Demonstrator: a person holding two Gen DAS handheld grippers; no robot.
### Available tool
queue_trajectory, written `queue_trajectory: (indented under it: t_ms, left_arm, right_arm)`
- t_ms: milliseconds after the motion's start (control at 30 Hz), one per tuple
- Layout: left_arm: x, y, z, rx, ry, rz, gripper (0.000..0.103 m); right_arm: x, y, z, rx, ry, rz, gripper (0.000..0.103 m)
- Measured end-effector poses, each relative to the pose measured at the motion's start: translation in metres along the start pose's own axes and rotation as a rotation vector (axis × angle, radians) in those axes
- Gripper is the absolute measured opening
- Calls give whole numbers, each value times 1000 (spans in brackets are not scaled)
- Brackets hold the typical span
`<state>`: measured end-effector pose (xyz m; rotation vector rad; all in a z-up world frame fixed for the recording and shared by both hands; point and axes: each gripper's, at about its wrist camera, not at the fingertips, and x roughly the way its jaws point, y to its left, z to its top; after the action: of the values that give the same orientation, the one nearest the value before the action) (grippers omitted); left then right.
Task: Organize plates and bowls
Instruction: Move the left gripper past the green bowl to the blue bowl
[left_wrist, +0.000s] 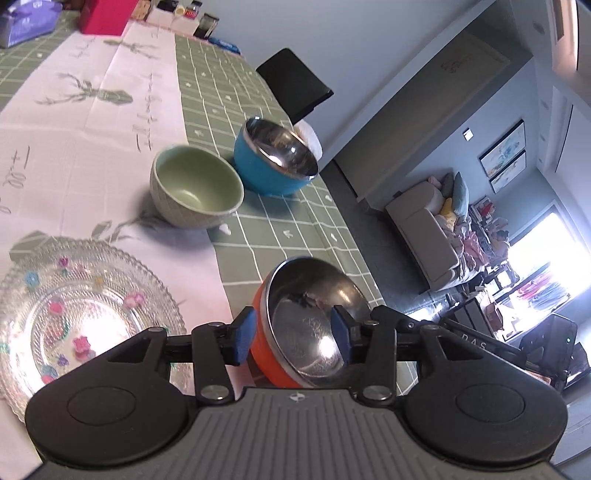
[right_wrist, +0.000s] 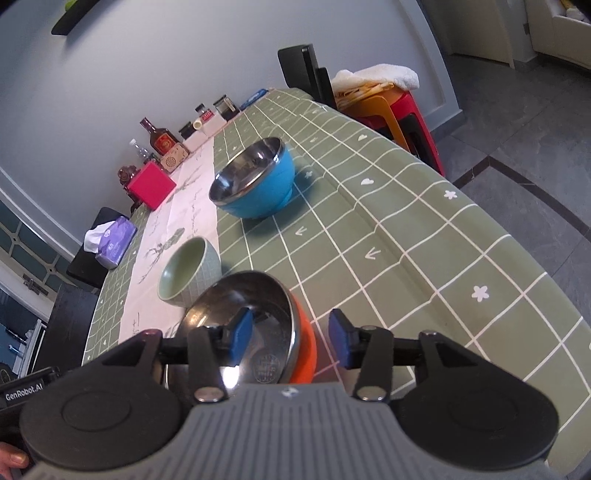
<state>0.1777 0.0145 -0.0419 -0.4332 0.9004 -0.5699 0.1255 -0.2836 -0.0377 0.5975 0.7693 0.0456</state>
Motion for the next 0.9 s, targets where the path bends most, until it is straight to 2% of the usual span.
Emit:
queue_trajectory:
  t_ms: [167,367,633,900]
  left_arm:
    - [-3,-2,3,39,-35,39,51]
    - [-5,-3,9,68,-58,67,51]
    - [-2,-9,30,72,-94,87,51]
    - [8,-18,59,63,-168,113,51]
  right_arm:
    - [-6,8,-1,-66,-53,-2,54]
    - [-5,12,4,-100,-71,-20,54]
    - [6,26,29,-132,-114,-13,53]
    - [23,50,61,-161,-134,23,53]
